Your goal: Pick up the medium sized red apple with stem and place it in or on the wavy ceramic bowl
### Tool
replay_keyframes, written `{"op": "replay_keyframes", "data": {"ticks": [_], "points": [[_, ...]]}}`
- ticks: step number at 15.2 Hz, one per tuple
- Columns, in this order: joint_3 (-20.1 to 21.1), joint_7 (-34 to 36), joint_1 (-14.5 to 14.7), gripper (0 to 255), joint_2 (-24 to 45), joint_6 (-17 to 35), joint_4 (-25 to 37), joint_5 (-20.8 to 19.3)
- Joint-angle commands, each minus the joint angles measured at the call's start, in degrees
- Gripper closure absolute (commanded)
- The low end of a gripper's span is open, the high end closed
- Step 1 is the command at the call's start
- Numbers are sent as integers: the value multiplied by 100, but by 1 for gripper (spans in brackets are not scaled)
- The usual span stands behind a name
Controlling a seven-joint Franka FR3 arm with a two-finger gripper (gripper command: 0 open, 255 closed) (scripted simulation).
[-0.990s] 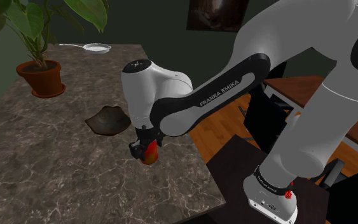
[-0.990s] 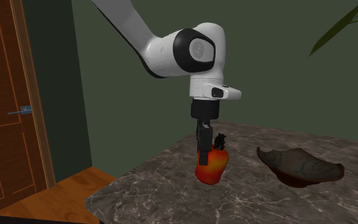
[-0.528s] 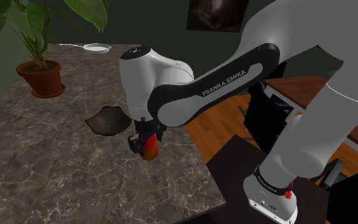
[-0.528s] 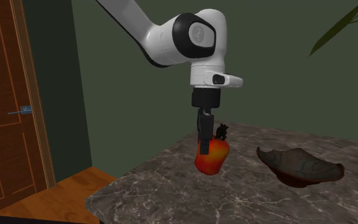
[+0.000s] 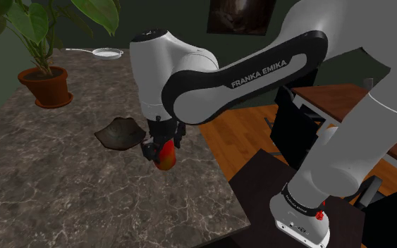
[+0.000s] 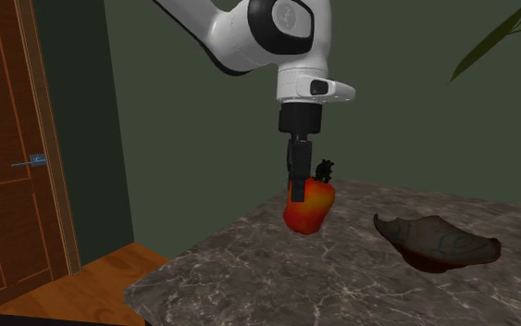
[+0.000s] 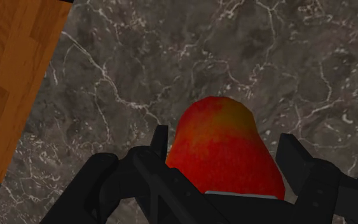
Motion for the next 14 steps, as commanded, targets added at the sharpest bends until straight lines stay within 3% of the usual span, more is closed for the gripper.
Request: {"op": "replay_keyframes", "data": {"ticks": [1, 14], "points": [[-21, -53, -4, 255, -91, -173, 94, 50], [-101, -197, -18, 255, -357, -1143, 838, 172]]}}
